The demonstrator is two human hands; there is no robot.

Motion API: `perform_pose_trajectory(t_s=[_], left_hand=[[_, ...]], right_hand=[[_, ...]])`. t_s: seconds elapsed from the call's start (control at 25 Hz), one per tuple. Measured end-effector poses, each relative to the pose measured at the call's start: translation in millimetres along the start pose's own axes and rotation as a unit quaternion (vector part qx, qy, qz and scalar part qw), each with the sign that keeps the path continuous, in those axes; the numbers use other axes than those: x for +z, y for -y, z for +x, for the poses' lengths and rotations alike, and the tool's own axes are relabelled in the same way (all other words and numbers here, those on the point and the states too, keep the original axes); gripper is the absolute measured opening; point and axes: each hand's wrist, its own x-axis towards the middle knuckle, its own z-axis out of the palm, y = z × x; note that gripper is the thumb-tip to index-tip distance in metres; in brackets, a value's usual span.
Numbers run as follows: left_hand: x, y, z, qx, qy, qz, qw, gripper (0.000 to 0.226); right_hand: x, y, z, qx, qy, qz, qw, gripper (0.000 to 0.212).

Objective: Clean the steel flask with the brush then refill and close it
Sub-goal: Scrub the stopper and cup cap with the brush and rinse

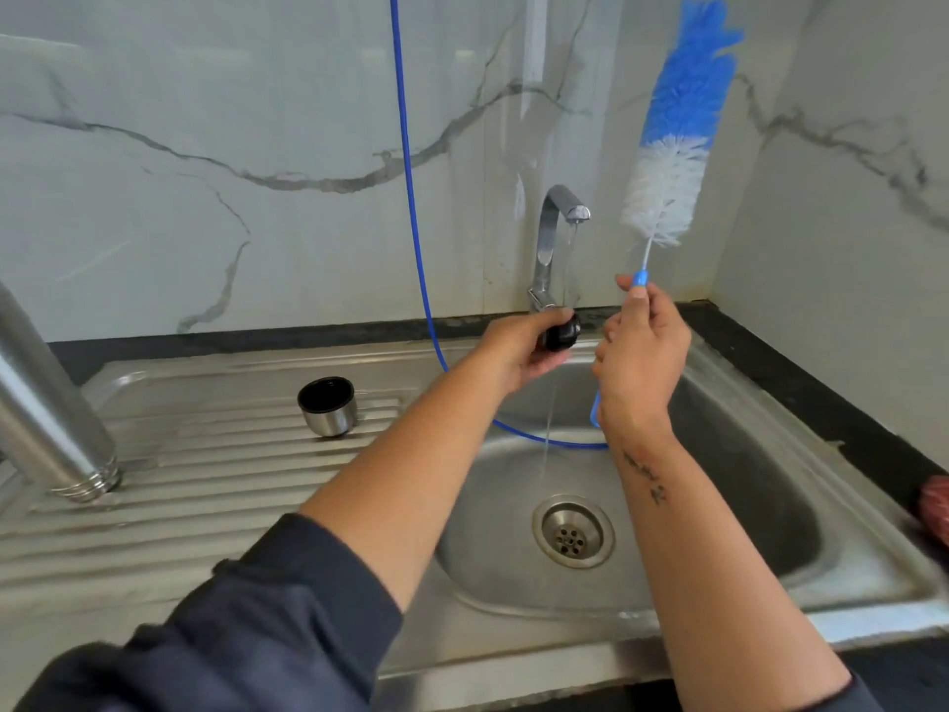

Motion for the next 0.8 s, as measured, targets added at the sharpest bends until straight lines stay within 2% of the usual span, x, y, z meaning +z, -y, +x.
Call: perform_pose_trajectory(t_s=[0.08,0.16,0.28,0.4,0.52,0.6,0.72,0.8], left_hand=[[6.6,5.6,16.7,-0.06,-0.003,-0.111,0.992,0.018],[10.8,17.7,32.1,-0.095,-0.008,-0.168,0.981,0.028],[13.7,33.0,46.2,-0.12,-0.006,-0.173,0.978,0.05],[14.0,30.3,45.7,-0.093,-0.018,-0.149,0.984,0.055],[17.3,21.4,37.6,-0.02,-0.06,-0.057,0.996,0.055],[19.5,19.3,34.8,0.03,-0.083,0.045,0.995,0.04],[17.5,17.3,25.9,0.119,-0.109,0.212,0.964,0.036],[11.4,15.4,13.3,0.191,-0.12,0.314,0.922,0.039]], right_hand=[[-0.7,0.6,-0.6,-0.002,-0.001,-0.004,1.0,0.028],[-0.3,1.2,-0.7,-0.005,-0.004,-0.011,1.0,0.028],[0.8,1.1,-1.6,-0.004,0.002,-0.01,1.0,0.028],[1.1,0.3,-2.7,-0.014,0.01,-0.018,1.0,0.028],[1.6,-2.0,-2.3,-0.028,0.017,-0.03,0.999,0.03],[1.9,-4.1,-1.6,-0.027,0.02,-0.032,0.999,0.031],[3.3,-3.1,-3.1,-0.029,0.021,-0.033,0.999,0.031],[4.1,-0.7,-5.6,-0.033,0.02,-0.039,0.998,0.03]])
